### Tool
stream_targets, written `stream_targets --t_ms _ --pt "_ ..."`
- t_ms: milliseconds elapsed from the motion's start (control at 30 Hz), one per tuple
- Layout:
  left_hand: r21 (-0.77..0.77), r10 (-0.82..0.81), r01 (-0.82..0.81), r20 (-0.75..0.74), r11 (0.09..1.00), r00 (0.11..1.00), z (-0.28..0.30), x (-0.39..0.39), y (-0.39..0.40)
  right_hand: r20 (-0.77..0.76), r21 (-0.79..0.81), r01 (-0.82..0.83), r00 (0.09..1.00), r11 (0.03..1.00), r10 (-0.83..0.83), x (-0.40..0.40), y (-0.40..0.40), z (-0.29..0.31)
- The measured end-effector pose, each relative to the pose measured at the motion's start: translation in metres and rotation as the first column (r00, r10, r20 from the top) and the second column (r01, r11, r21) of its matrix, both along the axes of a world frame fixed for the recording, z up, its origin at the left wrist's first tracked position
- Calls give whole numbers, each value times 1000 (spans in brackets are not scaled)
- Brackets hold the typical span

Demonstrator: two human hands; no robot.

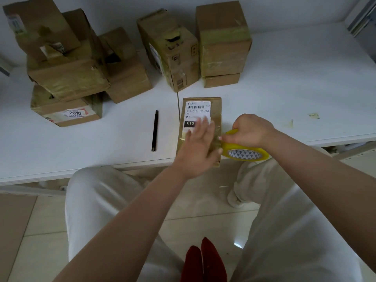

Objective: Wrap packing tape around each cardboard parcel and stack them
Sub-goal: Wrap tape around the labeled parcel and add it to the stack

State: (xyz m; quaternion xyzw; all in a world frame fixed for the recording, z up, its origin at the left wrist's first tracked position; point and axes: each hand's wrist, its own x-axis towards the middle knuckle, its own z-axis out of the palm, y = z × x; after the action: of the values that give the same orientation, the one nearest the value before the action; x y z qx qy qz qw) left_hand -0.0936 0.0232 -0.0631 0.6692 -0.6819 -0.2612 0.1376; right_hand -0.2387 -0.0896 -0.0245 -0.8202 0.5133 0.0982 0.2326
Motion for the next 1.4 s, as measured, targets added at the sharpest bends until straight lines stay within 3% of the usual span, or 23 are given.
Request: stream_targets --t_ms 133,200,567,700,767,833,900,933,1067,1167,1267,1400 --pt "153 -138 88 356 984 924 -28 -14 -1 -40 -8 38 998 999 -38 -11 1 0" --pt "174 -157 91 423 981 892 -32 -14 0 -147 -67 34 988 997 -44 -20 -1 6" --pt "260 -260 158 423 952 868 -28 -3 -3 -361 12 71 931 997 -61 -18 -7 -3" --pt "234 -228 142 399 962 888 -26 -4 -2 -328 -4 103 939 995 -98 -18 -10 -4" --pt "165 -177 129 317 978 932 -22 0 -2 -270 -5 107 957 994 -104 -23 -13 -9" --pt "28 -50 47 120 999 992 -14 8 -4 -211 7 110 972 994 -106 -27 -16 -15" --pt "-75 195 -212 -185 974 963 -2 20 -9 -193 38 117 975 992 -108 -27 -18 -16" --pt "-106 317 -349 -238 931 918 1 29 -13 -188 60 120 976 991 -107 -27 -19 -16" --pt "-207 599 -574 89 792 796 -5 71 -32 -169 113 147 978 983 -127 -24 -20 -16" --pt "-34 653 -669 260 742 711 -15 85 -37 -163 127 162 977 979 -140 -24 -21 -17" --pt "101 653 -718 343 688 675 -19 86 -41 -158 124 175 975 977 -154 -25 -21 -19" --pt "156 645 -711 324 685 692 -21 95 -44 -132 116 188 976 975 -172 -28 -19 -19"
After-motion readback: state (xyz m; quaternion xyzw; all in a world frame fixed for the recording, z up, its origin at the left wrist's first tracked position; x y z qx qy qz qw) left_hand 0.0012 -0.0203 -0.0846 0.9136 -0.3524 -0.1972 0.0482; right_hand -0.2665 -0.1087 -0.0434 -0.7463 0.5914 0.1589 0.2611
